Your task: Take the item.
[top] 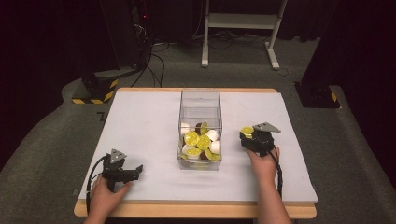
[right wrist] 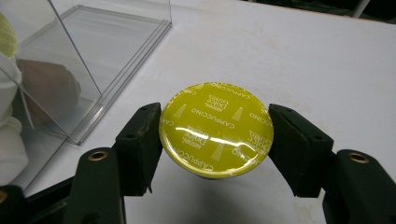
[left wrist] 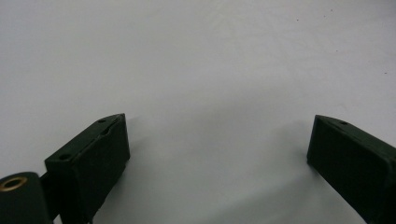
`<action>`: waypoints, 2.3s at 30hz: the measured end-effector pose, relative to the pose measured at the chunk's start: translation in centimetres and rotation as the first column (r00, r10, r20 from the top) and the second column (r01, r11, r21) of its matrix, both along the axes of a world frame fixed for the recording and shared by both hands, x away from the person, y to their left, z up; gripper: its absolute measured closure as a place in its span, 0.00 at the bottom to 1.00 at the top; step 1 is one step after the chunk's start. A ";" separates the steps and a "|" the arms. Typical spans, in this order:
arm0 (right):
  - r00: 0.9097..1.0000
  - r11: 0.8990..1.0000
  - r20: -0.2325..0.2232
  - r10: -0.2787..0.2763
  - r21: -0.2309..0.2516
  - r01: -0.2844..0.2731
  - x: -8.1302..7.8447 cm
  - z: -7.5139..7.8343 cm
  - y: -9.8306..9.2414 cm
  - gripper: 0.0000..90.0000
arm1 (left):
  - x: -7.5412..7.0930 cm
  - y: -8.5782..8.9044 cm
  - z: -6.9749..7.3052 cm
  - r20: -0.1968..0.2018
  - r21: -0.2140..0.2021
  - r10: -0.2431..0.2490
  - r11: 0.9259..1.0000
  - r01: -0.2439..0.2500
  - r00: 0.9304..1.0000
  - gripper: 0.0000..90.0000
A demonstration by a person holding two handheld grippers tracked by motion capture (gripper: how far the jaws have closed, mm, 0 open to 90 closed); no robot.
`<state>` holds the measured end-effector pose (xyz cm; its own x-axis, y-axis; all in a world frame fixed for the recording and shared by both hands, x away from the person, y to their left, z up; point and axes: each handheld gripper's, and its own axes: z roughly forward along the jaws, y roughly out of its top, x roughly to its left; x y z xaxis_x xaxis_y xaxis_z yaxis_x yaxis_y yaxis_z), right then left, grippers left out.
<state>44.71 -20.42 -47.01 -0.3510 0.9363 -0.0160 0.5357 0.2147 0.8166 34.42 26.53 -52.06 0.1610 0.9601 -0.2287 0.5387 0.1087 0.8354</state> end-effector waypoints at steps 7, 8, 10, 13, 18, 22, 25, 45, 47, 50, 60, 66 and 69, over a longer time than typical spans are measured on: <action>1.000 1.000 -0.021 -0.014 -0.013 0.014 0.3 -0.7 -0.2 0.42 | 0.0 0.0 0.0 0.000 0.003 -0.001 1.000 0.001 1.000 0.07; 1.000 1.000 -0.023 -0.015 -0.014 0.014 0.4 -0.8 -0.2 0.42 | 0.0 0.0 0.0 0.000 -0.001 0.000 1.000 0.000 1.000 0.07; 0.999 1.000 -0.028 -0.019 -0.016 0.018 0.4 -0.9 -0.2 0.42 | 0.0 0.0 0.0 0.000 0.000 0.000 1.000 0.000 1.000 0.07; 0.999 1.000 -0.036 -0.023 -0.021 0.022 0.5 -1.2 -0.3 0.42 | 0.0 0.0 0.0 -0.001 0.002 -0.002 1.000 0.002 1.000 0.07; 0.999 0.999 -0.037 -0.027 -0.030 0.025 0.6 -1.3 -0.3 0.42 | 0.0 0.0 0.0 0.000 -0.001 0.000 1.000 0.000 1.000 0.07; 0.999 0.999 -0.040 -0.035 -0.032 0.034 0.6 -1.5 -0.5 0.42 | 0.0 0.0 0.0 0.000 0.000 0.000 1.000 0.000 1.000 0.07; 0.998 0.999 -0.039 -0.044 -0.034 0.042 0.6 -1.5 -0.7 0.42 | 0.0 0.0 0.0 0.000 0.002 -0.001 1.000 0.001 1.000 0.07; 0.998 0.999 -0.052 -0.040 -0.027 0.039 0.8 -2.0 -0.7 0.33 | 0.0 0.0 0.0 -0.001 0.001 -0.002 1.000 0.002 1.000 0.07; 0.998 0.999 -0.047 -0.042 -0.020 0.041 0.8 -1.9 -0.7 0.31 | 0.0 0.0 0.0 -0.001 0.000 -0.002 1.000 0.002 1.000 0.07; 0.998 0.999 -0.047 -0.048 -0.014 0.048 0.7 -1.8 -0.7 0.29 | 0.0 0.0 0.0 -0.002 0.002 -0.003 1.000 0.003 1.000 0.07; 0.999 0.999 -0.022 -0.042 -0.009 0.042 0.2 -1.2 -0.3 0.22 | 0.0 0.0 0.0 -0.003 -0.001 -0.003 1.000 0.003 1.000 0.07; 0.999 0.999 -0.010 -0.037 -0.014 0.037 -0.4 -0.7 0.2 0.19 | 0.1 0.0 0.0 -0.002 -0.004 -0.002 1.000 0.002 1.000 0.06; 1.000 0.999 -0.003 -0.028 -0.018 0.028 -0.7 -0.5 0.4 0.19 | 0.1 0.0 0.0 -0.002 -0.006 -0.001 1.000 0.001 1.000 0.06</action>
<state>43.97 -20.03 -47.52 -0.3250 0.9452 -0.0315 0.5442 0.2142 0.8112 34.49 26.55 -52.05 0.1619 0.9586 -0.2344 0.5402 0.1127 0.8340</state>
